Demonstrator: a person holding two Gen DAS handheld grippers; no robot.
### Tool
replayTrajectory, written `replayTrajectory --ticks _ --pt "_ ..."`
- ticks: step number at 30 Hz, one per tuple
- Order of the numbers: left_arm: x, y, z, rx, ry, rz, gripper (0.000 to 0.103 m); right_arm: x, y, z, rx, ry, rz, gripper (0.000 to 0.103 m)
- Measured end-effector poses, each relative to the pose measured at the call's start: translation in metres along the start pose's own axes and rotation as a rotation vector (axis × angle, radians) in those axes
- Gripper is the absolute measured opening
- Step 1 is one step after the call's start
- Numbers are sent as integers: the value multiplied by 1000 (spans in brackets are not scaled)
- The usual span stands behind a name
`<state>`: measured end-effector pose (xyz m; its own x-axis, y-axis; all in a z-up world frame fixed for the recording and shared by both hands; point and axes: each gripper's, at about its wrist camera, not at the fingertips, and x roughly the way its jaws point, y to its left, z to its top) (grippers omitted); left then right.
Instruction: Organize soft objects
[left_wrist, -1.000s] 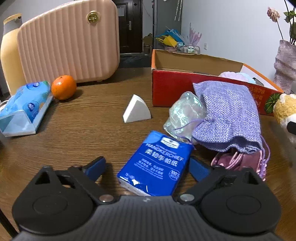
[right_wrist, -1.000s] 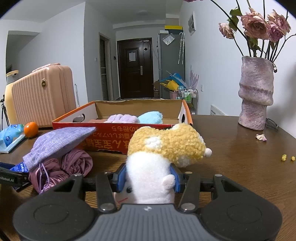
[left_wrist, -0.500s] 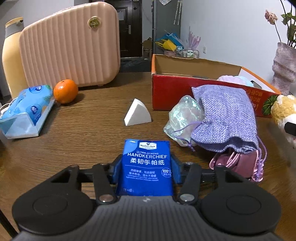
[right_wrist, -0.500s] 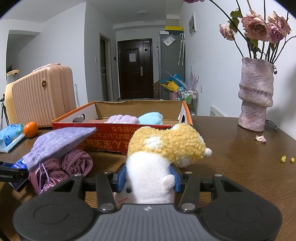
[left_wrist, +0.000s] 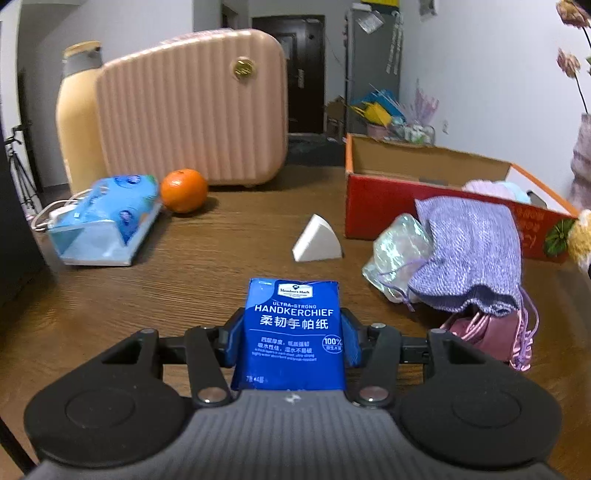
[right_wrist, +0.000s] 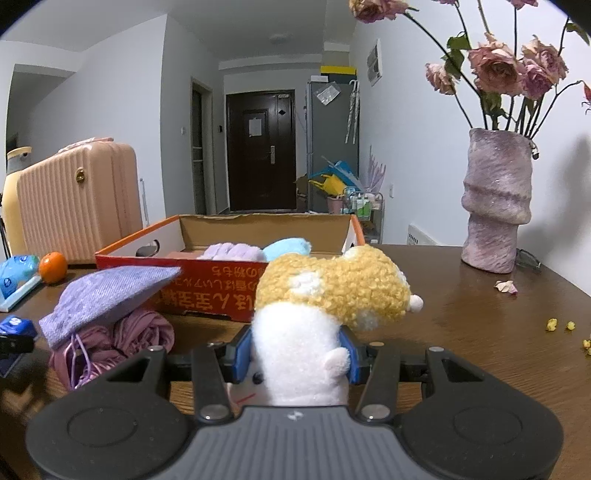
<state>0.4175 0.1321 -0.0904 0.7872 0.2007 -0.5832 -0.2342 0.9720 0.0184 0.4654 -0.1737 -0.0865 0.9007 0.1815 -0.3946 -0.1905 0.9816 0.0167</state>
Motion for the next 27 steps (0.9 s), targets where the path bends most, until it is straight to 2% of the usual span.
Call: replayTrajectory --ticks 5,14,27 --pt "-15 6 0 -38 -42 44 52 -6 -1 0 6 -22 -12 47" --pt "-48 14 3 -97 -137 69 52 -22 6 -1 -20 -73 -12 47" --pt "-78 3 17 -128 -241 26 52 -29 7 3 -10 -130 -6 47"
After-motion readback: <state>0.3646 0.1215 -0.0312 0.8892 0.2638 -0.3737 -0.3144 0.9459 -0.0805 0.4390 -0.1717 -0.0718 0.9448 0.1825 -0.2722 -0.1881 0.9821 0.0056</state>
